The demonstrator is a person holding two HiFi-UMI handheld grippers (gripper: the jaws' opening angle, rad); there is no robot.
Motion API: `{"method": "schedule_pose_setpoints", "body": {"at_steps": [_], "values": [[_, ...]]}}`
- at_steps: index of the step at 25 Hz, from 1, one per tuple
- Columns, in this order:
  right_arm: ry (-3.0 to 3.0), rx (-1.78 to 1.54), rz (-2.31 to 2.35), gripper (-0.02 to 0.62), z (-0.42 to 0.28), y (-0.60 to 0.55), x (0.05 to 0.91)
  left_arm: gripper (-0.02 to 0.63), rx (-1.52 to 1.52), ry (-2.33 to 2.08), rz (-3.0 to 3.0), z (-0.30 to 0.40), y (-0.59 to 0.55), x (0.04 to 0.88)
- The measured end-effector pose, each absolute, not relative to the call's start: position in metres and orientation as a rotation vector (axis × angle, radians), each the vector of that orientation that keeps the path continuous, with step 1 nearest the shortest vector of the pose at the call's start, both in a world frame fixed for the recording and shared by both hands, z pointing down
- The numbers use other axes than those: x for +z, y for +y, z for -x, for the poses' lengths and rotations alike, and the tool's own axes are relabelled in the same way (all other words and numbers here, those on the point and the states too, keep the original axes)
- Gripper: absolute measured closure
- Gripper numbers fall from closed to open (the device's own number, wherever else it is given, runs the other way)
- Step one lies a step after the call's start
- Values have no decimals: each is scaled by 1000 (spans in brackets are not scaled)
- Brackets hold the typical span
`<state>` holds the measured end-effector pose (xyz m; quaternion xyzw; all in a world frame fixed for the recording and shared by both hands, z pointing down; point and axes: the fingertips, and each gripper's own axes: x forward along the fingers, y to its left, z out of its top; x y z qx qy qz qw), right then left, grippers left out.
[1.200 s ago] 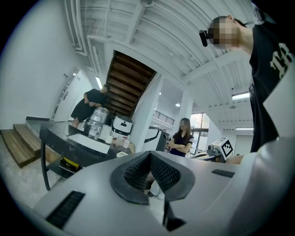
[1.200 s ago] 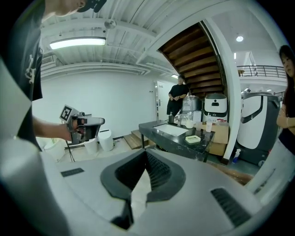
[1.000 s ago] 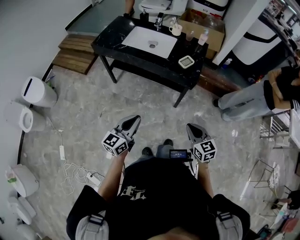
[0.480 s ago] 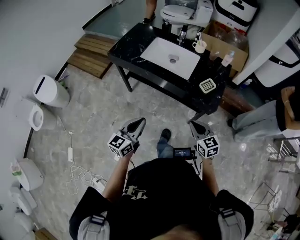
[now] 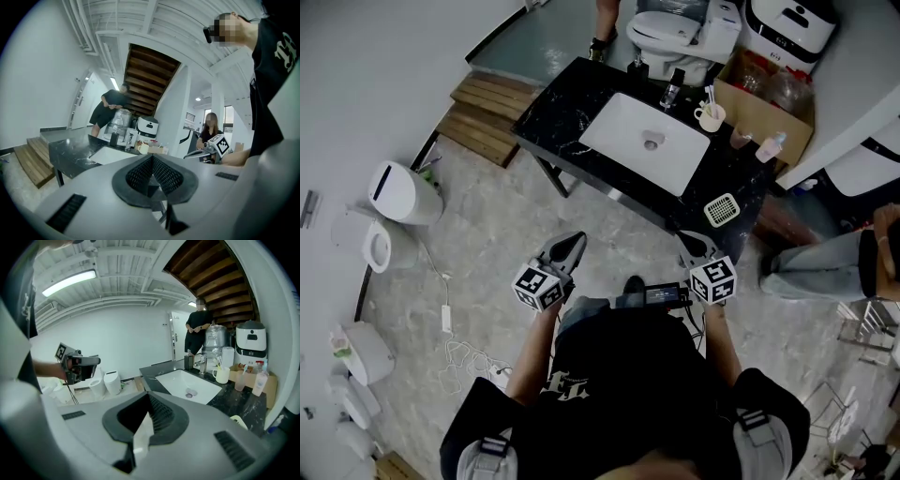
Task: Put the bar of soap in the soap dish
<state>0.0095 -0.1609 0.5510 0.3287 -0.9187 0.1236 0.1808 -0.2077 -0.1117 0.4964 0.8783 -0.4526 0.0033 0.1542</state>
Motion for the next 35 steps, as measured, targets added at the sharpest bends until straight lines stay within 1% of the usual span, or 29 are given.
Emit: {"method": "schedule_pose_setpoints", "body": {"at_steps": [5, 10, 18, 23, 26, 30, 35], "values": [[-2591, 380, -875, 589, 11, -200, 552, 598, 25, -1253, -2502, 209, -154, 496], [-2555, 385, -915, 589, 26, -239, 558, 598, 24, -1179, -2514, 221, -207, 510], [-2457, 369, -1110, 589, 65, -329, 546, 598, 8, -921, -2625, 248, -335, 509], [-2379, 347, -1198, 589, 99, -369, 534, 598, 7, -729, -2683, 267, -394, 495], [-2334, 324, -1251, 589, 116, -381, 534, 598, 12, -651, -2732, 282, -419, 489], [-2272, 382, -1296, 589, 130, -375, 550, 598, 41, -589, -2737, 297, -436, 497], [-2225, 412, -1359, 589, 131, -377, 556, 598, 46, -523, -2729, 298, -451, 507]]}}
